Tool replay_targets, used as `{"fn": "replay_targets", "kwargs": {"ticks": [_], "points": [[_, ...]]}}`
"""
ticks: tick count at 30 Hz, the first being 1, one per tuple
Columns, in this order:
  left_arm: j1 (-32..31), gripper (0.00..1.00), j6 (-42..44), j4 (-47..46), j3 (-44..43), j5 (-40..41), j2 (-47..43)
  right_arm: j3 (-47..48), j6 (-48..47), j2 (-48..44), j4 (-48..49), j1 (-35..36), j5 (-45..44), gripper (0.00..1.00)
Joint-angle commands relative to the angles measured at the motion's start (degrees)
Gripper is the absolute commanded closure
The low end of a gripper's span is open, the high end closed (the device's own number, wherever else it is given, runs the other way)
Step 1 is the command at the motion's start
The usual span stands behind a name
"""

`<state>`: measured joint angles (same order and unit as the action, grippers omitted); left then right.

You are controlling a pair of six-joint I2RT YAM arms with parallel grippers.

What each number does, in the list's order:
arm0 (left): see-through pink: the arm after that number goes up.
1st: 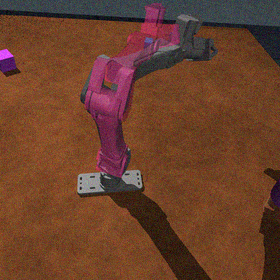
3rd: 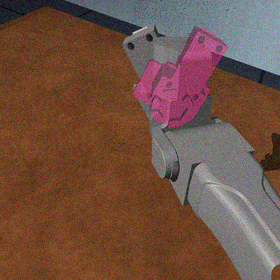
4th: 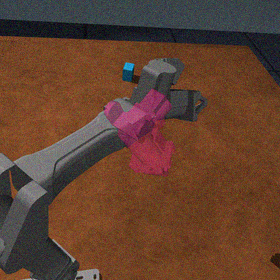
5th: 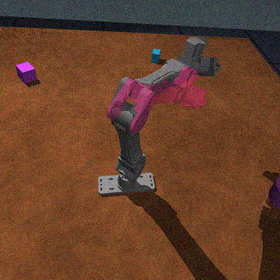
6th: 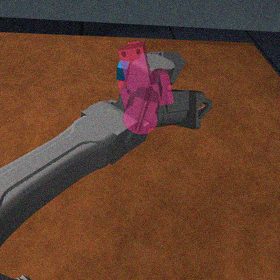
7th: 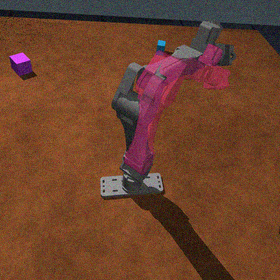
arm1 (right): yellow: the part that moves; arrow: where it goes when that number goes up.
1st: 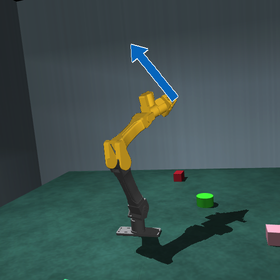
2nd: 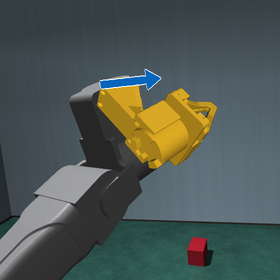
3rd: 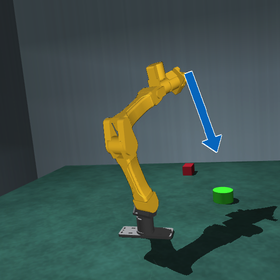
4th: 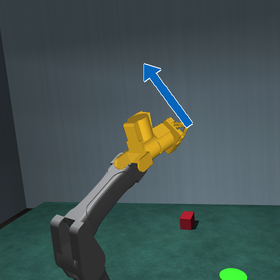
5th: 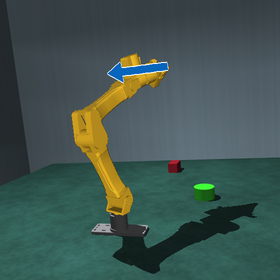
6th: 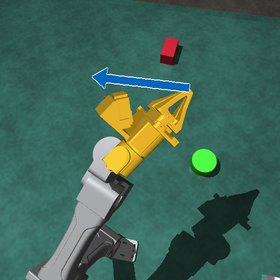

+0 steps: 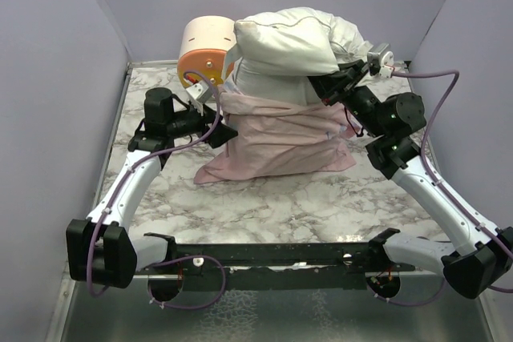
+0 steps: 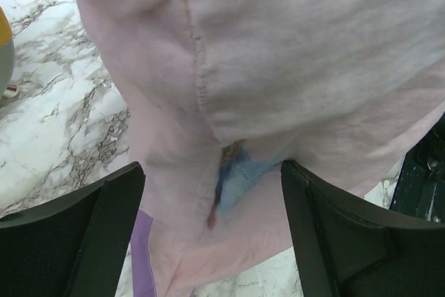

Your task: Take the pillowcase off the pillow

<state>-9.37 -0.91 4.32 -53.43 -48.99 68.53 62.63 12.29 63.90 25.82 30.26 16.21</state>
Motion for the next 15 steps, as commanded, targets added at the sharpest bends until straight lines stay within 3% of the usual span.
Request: {"fn": "replay_targets", "kwargs": {"ticks": [1,3,6,8,12,15], "points": [[0.1,0.24,1.6,-1.2,0.9,-4.6,0.5,0.4,5.6,-3.0,8.2,-0.1,0.1,0.99],[-0.5,0.37,1.9,-0.6,1.7,-6.3,0.4,0.3,6.6,-3.0,8.5,-0.1,0.0,0.99],[-1.0,0.71,4.1,0.3,3.0,-6.1,-0.8,0.3,7.4,-2.9,8.8,-0.1,-0.7,0.99],[-1.1,0.85,6.6,2.0,3.9,-4.1,-2.0,0.5,7.6,-2.7,8.9,-0.1,-1.7,0.99],[-1.1,0.99,8.0,3.4,5.2,-0.9,-3.5,1.2,8.3,-2.2,9.2,-0.1,-3.2,0.99],[-1.1,1.00,7.0,2.3,5.8,0.8,-3.8,2.0,8.6,-1.6,9.1,-0.1,-4.5,0.99]]}}
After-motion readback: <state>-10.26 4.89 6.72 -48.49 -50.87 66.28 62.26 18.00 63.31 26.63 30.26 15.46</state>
